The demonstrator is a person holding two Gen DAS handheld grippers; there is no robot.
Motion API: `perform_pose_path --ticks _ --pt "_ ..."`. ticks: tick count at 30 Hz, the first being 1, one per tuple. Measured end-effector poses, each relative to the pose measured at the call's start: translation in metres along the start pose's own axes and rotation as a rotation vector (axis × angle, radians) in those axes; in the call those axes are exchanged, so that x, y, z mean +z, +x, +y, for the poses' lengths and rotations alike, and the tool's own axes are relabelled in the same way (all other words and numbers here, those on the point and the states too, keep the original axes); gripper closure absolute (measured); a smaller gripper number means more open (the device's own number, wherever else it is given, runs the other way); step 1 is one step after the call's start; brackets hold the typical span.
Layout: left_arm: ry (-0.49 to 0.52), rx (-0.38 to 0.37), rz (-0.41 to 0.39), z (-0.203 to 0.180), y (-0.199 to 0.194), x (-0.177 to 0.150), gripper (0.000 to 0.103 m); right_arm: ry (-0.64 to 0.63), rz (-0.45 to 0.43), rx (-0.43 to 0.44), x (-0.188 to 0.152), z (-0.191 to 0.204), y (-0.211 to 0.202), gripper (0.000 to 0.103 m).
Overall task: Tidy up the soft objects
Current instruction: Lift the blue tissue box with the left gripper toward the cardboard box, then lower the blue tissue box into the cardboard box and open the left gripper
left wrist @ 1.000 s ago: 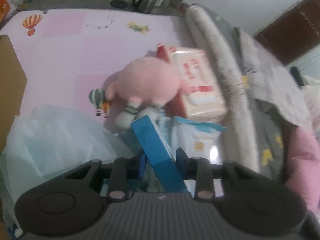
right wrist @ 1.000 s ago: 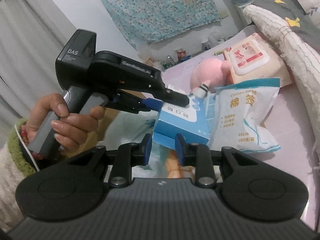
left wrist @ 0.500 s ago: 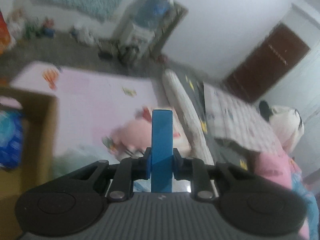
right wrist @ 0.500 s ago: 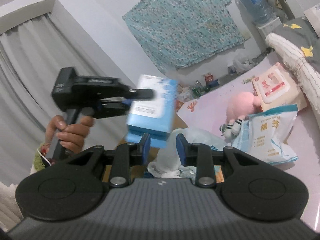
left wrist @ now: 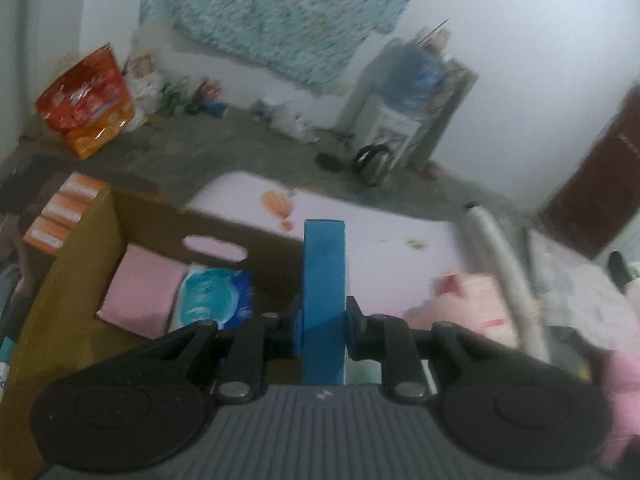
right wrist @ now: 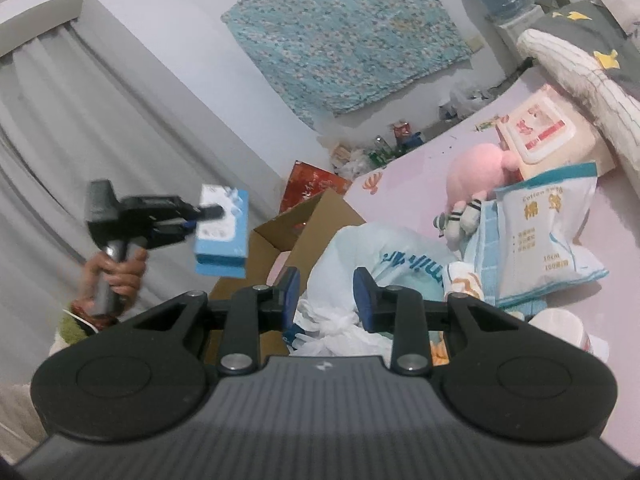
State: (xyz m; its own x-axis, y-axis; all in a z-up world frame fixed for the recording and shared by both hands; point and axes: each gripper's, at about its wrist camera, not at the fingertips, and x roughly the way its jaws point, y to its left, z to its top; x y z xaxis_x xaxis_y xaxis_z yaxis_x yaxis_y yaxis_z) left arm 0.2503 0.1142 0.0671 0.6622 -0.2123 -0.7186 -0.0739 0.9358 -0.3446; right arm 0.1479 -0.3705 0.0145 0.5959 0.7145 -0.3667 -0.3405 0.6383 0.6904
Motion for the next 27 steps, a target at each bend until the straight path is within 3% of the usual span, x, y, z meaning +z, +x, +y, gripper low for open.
perform_pose_path --ticks 5,11,13,14,15,18,23,27 --pt "0.012 -0.003 0.086 0.026 0.057 0.002 0.082 0.008 -0.004 -0.037 0.002 0.002 0.001 0.072" --pt "0.033 -0.13 0.189 0.047 0.121 0.008 0.079 0.018 -0.005 -0.072 0.004 0.001 0.002 0.071" --pt "0.052 -0.068 0.21 0.05 0.137 0.001 0.068 0.024 0.001 -0.081 0.004 0.0 0.004 0.07" --pt "0.056 -0.056 0.208 0.051 0.141 -0.001 0.052 0.025 0.003 -0.083 0.004 -0.001 0.005 0.069" --pt "0.049 -0.053 0.201 0.053 0.142 -0.001 0.051 0.025 0.006 -0.085 0.004 -0.001 0.006 0.069" --pt "0.041 -0.035 0.176 0.056 0.136 0.0 0.051 0.025 0.012 -0.088 0.004 -0.002 0.01 0.065" --pt "0.112 0.048 0.124 0.053 0.118 -0.003 0.053 0.03 0.014 -0.075 0.004 -0.003 0.015 0.062" --pt "0.239 0.252 0.164 0.034 0.127 -0.009 0.054 0.032 0.012 -0.064 0.001 0.001 0.018 0.062"
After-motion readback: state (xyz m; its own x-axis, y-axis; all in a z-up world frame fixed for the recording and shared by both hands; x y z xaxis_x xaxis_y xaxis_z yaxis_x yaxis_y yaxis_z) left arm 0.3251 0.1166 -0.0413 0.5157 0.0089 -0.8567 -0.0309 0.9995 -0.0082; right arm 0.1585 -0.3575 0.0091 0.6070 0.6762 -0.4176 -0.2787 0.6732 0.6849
